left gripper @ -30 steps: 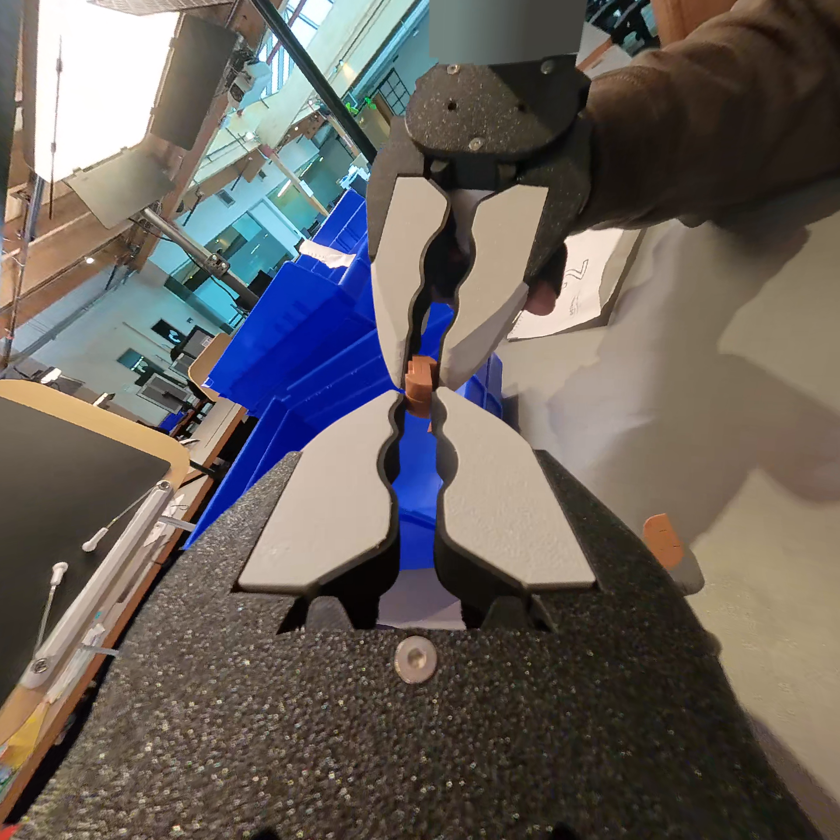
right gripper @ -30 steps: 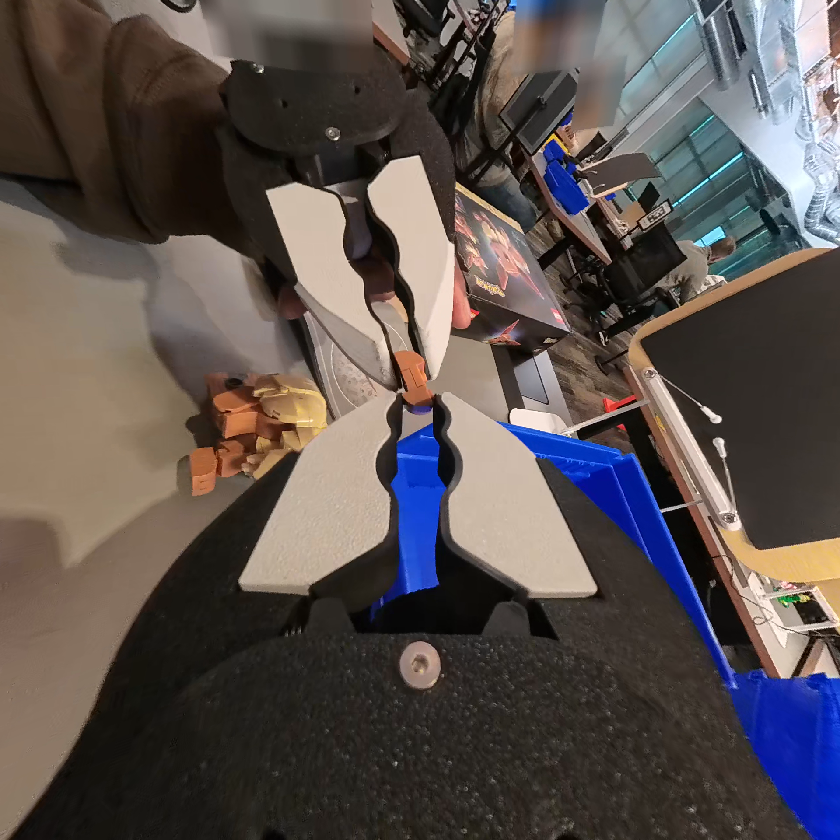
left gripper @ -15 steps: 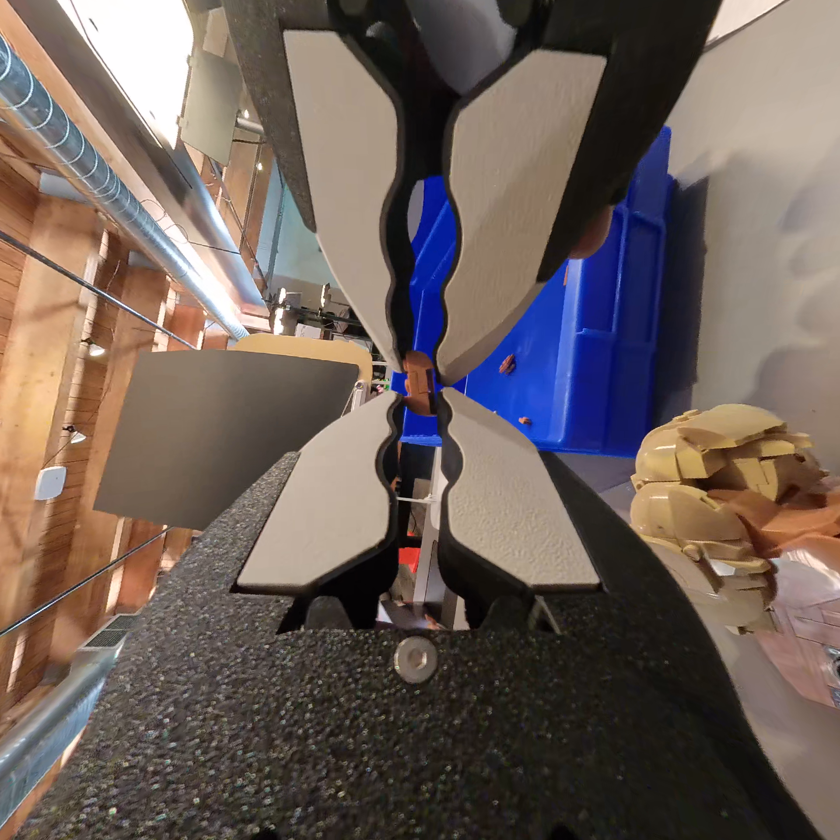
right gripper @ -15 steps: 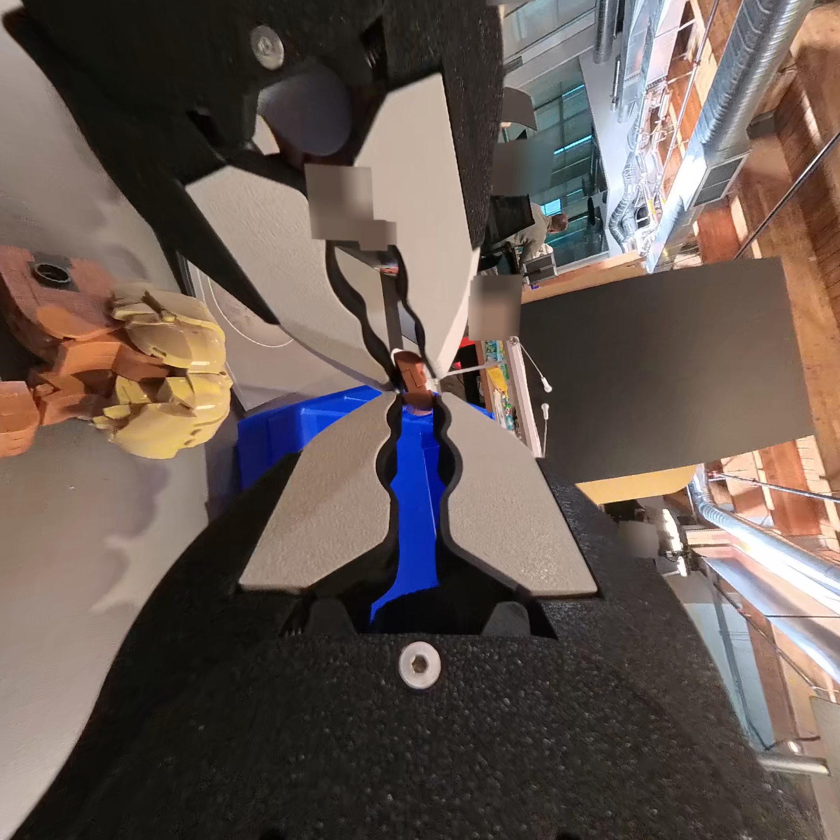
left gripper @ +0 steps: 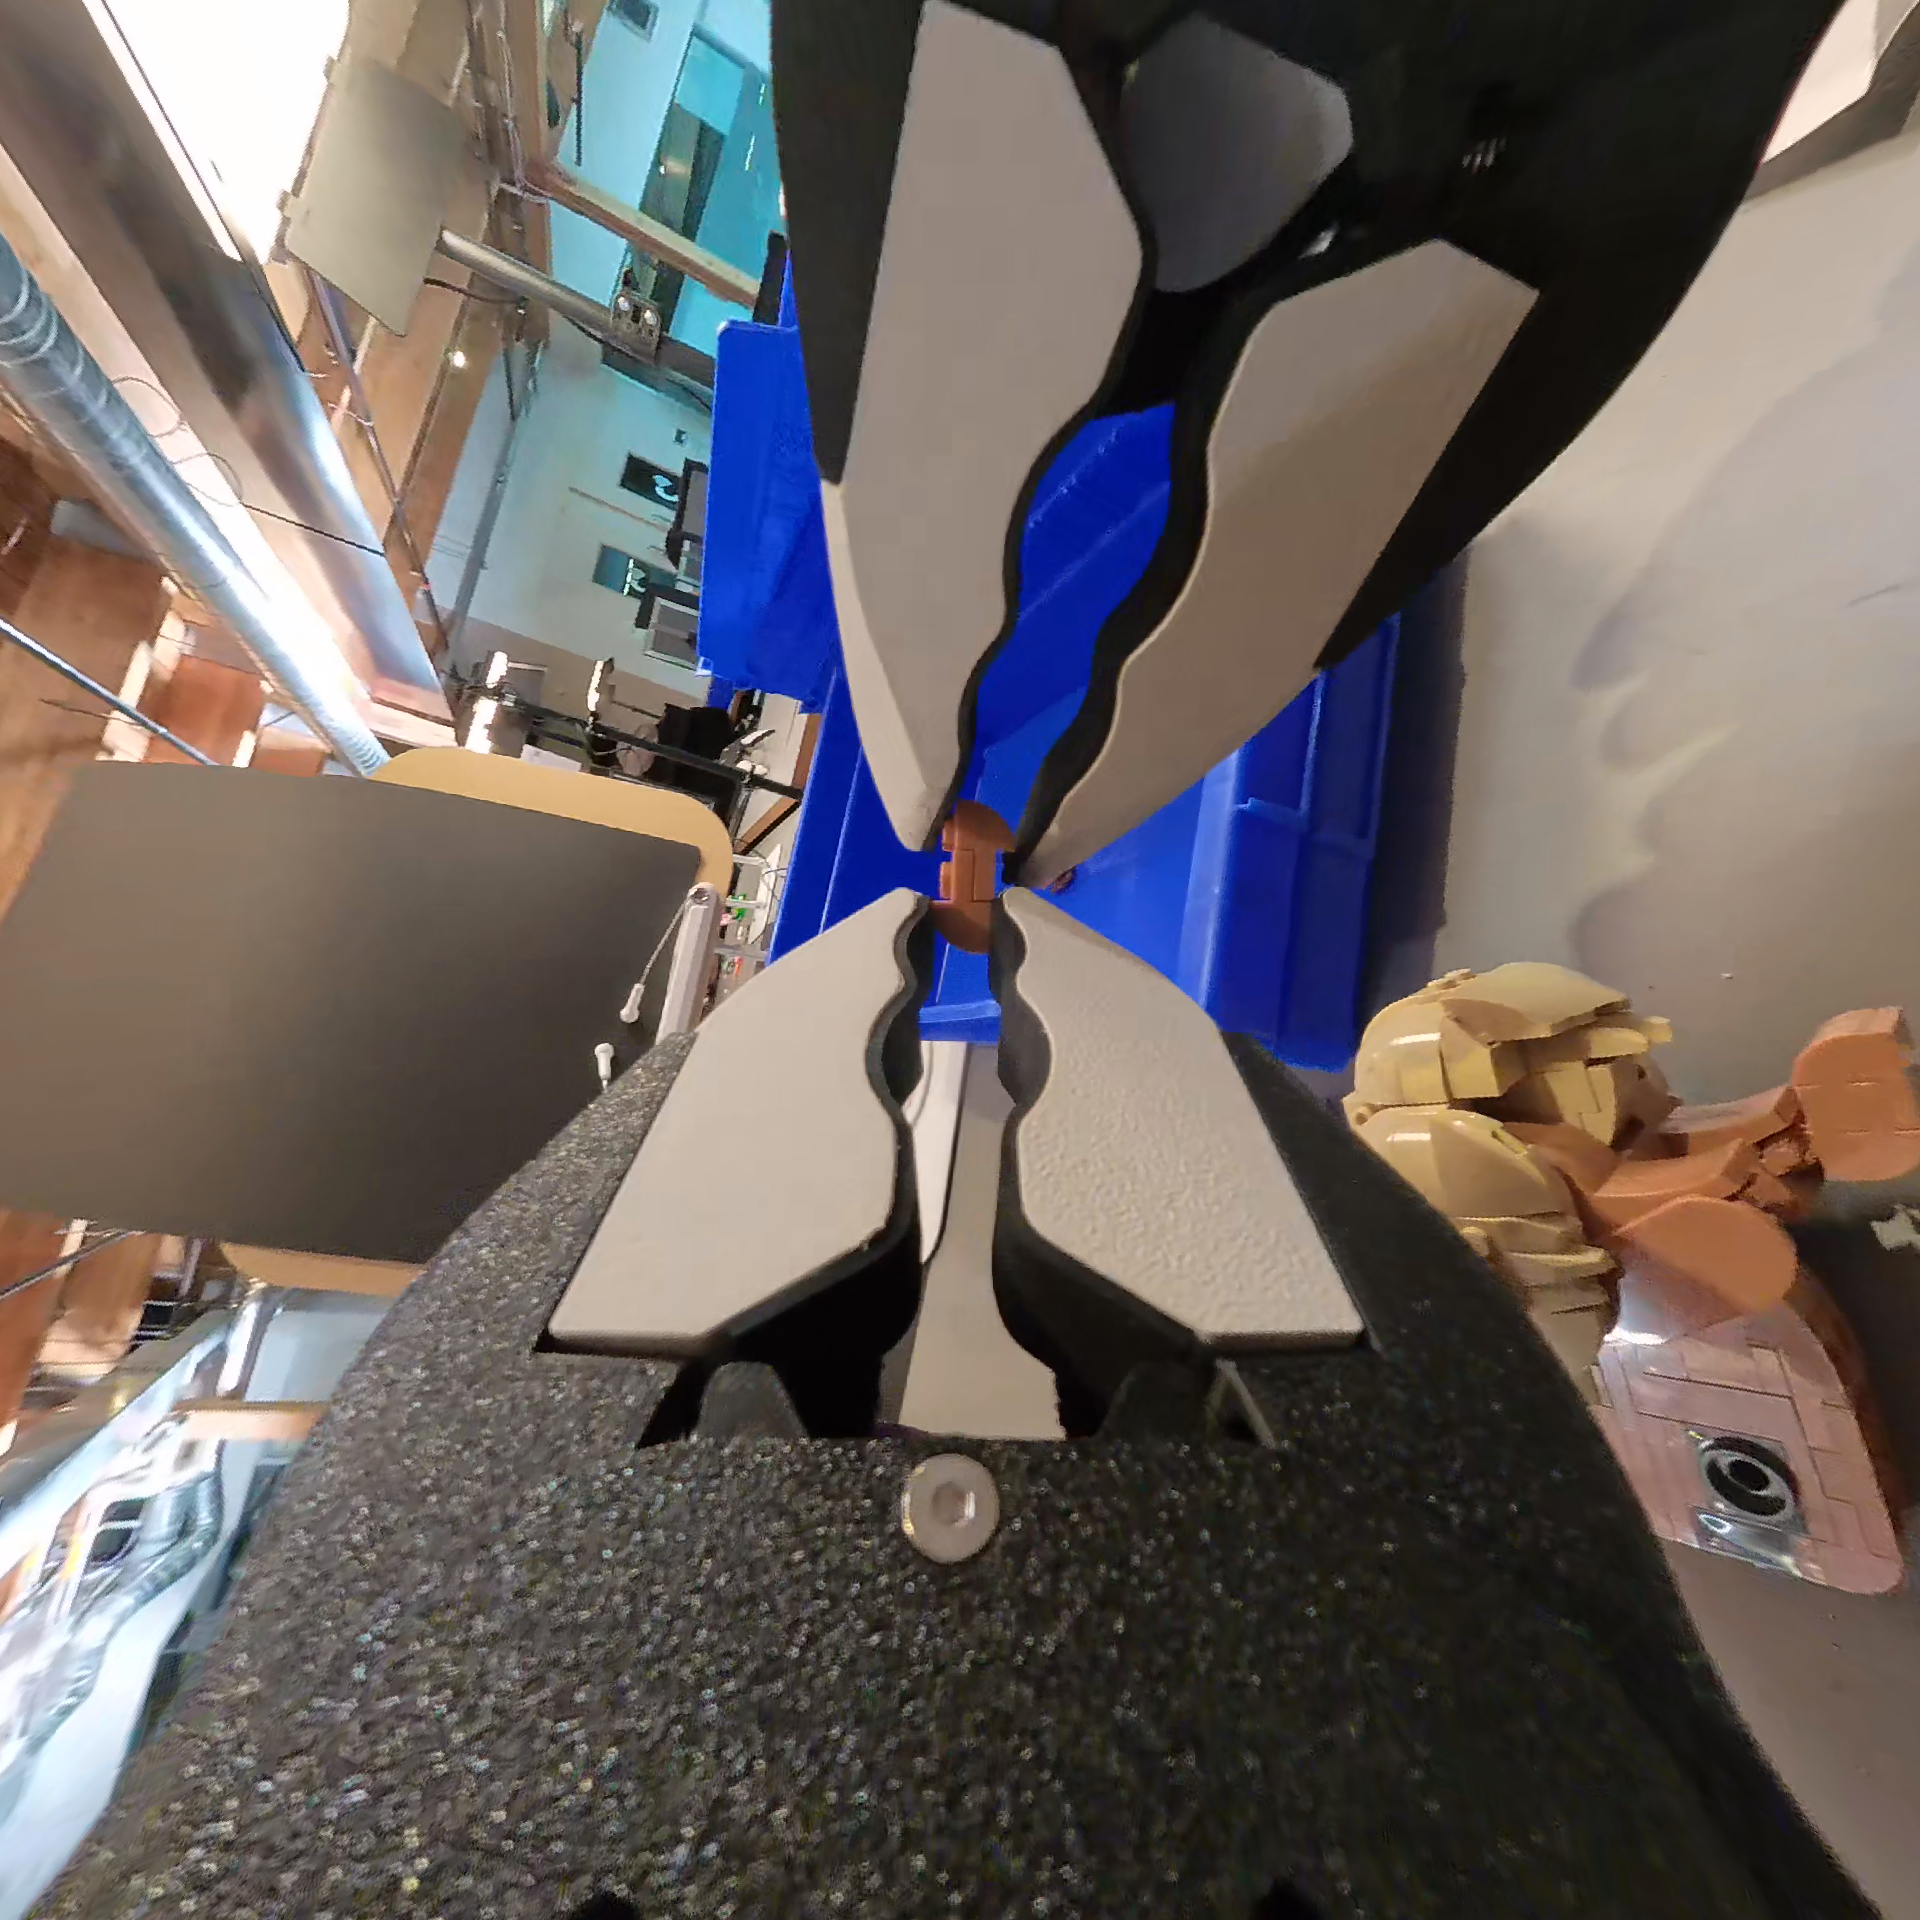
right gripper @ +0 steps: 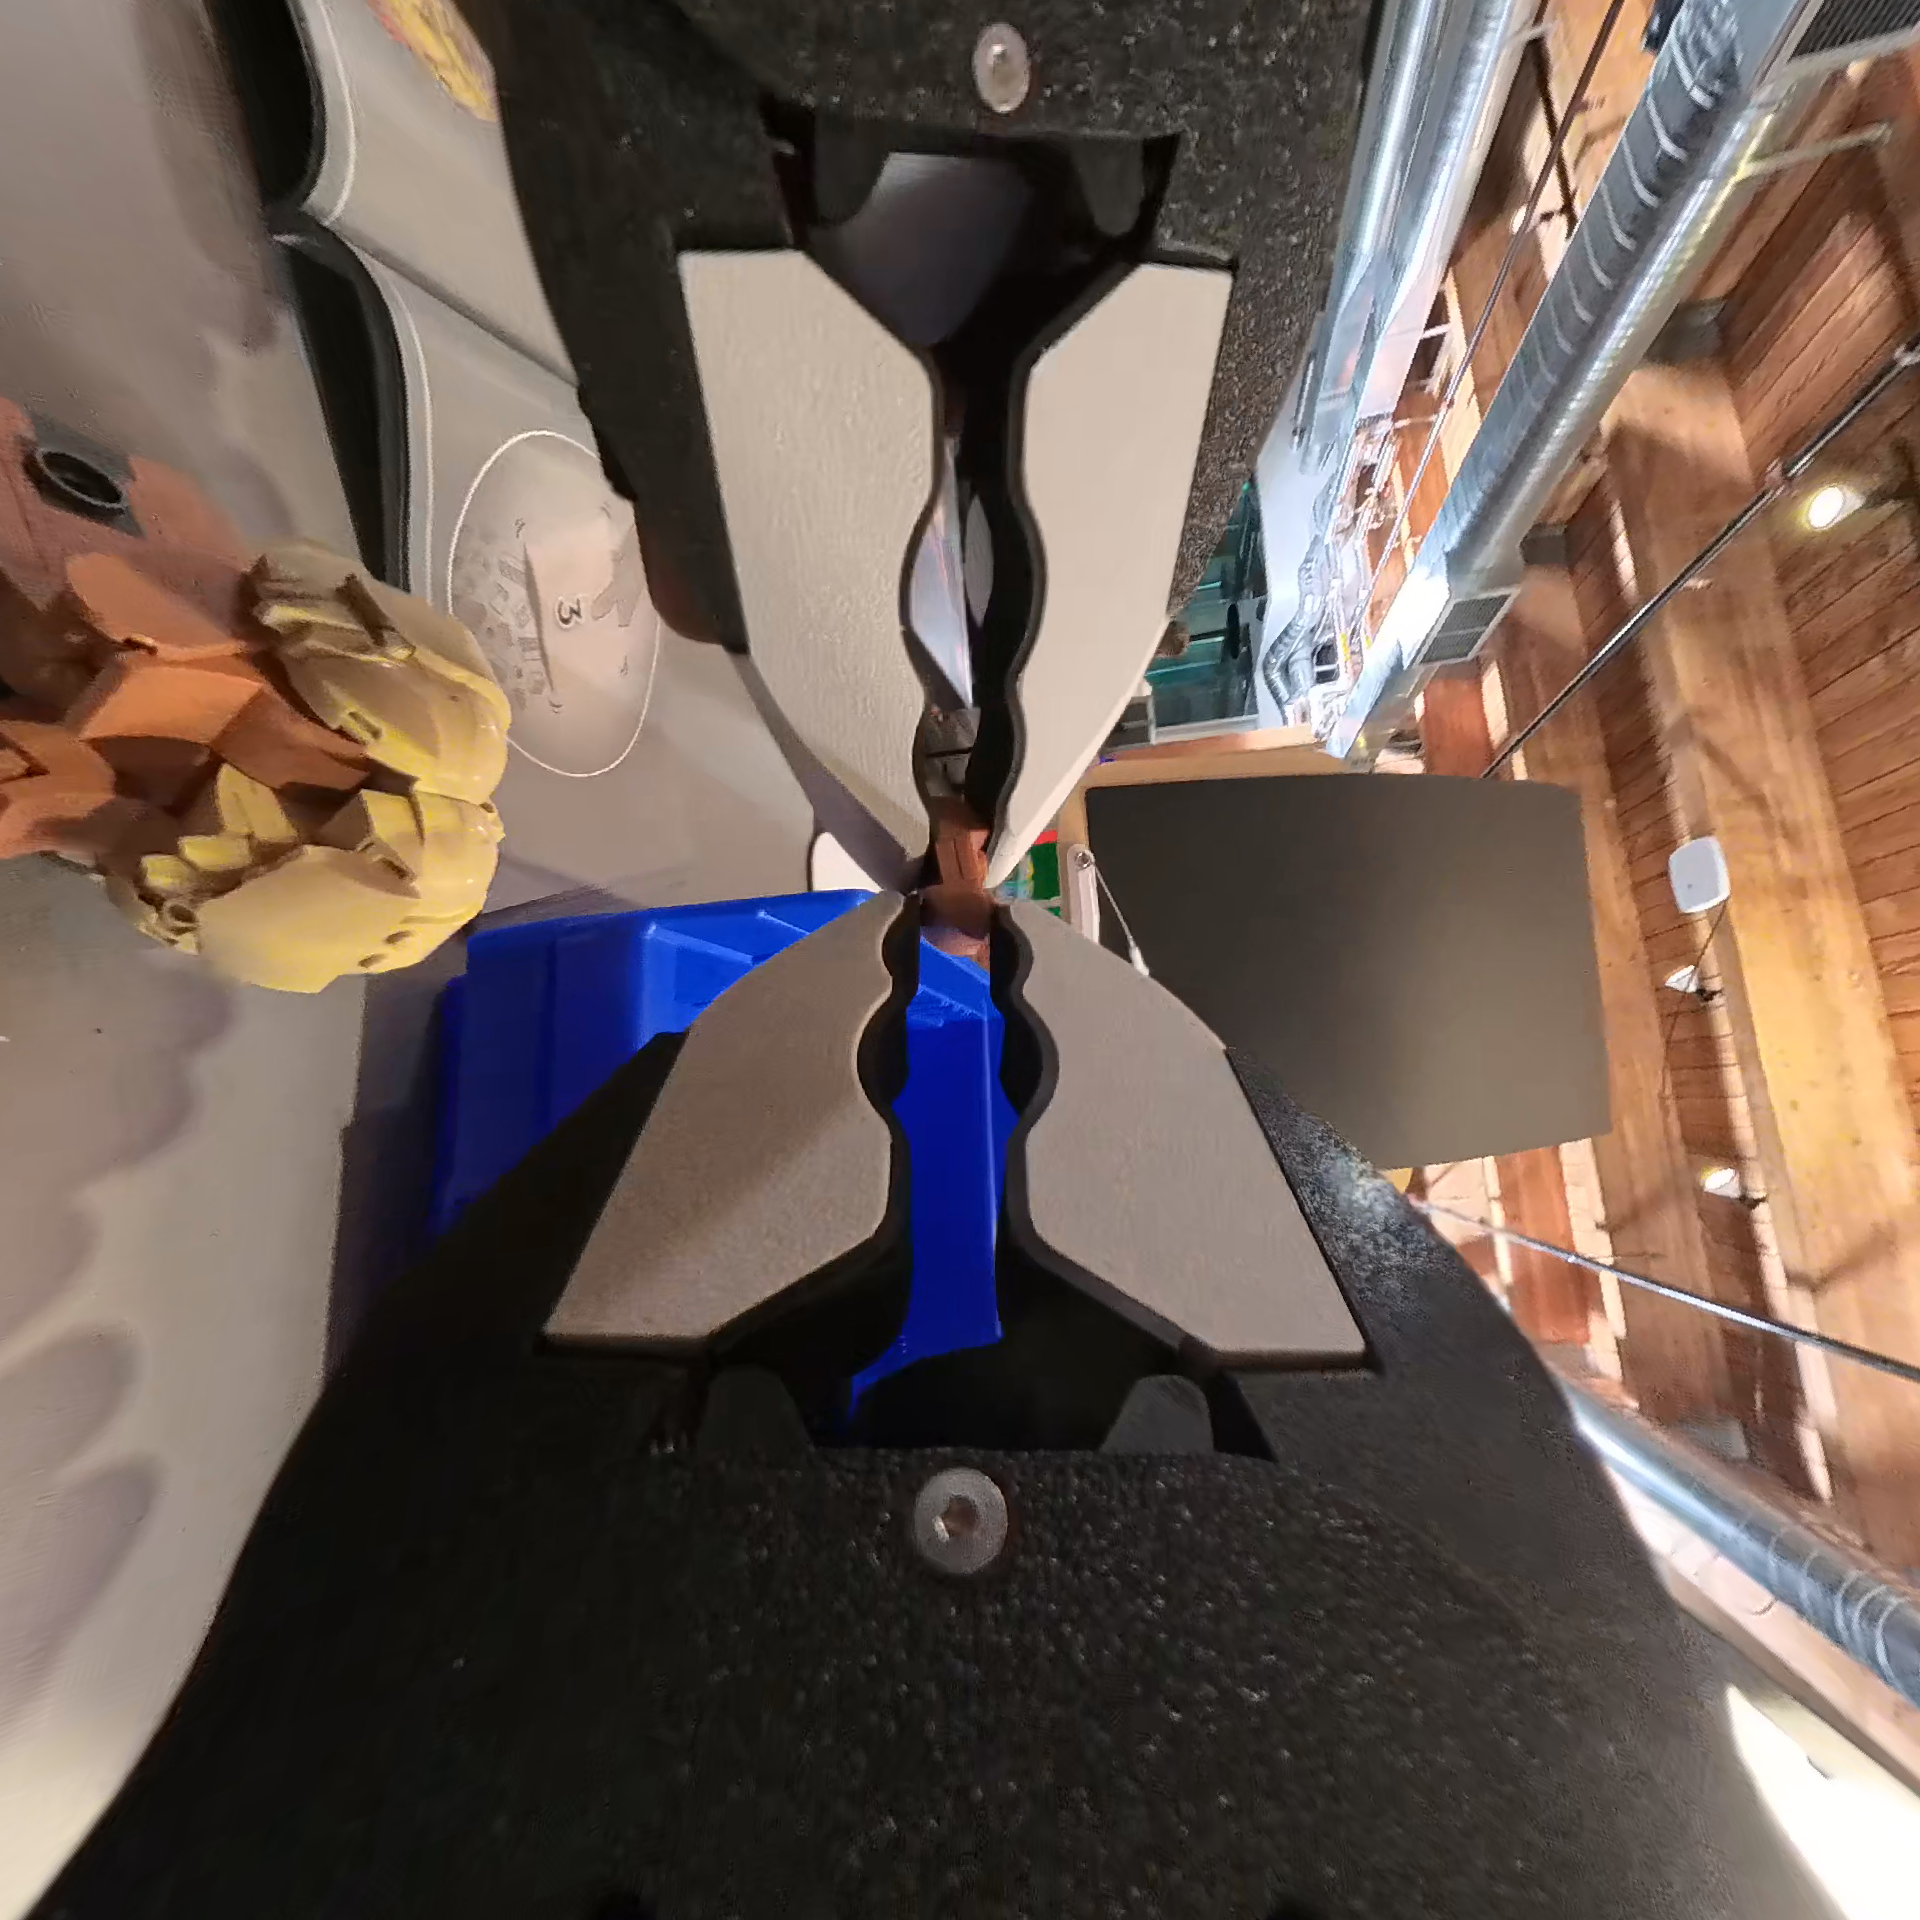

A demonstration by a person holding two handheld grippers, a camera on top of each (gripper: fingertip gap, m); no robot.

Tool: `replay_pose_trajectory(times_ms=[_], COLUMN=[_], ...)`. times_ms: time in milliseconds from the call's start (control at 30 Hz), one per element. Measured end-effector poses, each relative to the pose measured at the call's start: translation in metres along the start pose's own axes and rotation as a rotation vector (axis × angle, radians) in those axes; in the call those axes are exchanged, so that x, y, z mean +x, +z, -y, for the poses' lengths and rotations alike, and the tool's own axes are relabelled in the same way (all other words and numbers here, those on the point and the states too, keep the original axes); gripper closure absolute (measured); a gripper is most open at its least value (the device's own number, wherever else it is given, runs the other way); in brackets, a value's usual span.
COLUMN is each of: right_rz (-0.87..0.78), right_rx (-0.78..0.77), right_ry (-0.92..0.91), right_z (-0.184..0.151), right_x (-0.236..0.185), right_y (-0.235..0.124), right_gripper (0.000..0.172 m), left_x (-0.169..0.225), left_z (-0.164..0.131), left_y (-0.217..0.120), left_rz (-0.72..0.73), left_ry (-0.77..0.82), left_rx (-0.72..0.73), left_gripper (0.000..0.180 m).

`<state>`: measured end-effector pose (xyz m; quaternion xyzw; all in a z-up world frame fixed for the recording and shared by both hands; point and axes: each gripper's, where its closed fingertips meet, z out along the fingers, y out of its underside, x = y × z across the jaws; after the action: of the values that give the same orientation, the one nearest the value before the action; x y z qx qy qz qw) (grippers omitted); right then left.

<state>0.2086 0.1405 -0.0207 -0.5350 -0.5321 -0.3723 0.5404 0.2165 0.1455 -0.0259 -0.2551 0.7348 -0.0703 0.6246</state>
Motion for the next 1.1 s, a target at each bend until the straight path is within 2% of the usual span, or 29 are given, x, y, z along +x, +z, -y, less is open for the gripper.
replay_pose_trajectory(times_ms=[633,933,1100], right_rz=[-0.059,-0.009,0.054], right_rx=[0.106,0.222,0.312], right_ry=[-0.197,-0.126,-0.023], right_z=[0.003,0.009,0.016], right_x=[-0.004,-0.007,-0.007], right_y=[-0.006,-0.014,-0.024], right_gripper=[0.158,0.158,0.158], left_x=[0.009,0.015,0.018], left_z=[0.005,0.012,0.02], left_y=[-0.001,-0.007,-0.013], left_rz=[-0.148,-0.27,-0.367], left_ry=[-0.215,-0.341,-0.441], left_rx=[0.116,0.191,0.258], left_gripper=[0.171,0.171,0.171])
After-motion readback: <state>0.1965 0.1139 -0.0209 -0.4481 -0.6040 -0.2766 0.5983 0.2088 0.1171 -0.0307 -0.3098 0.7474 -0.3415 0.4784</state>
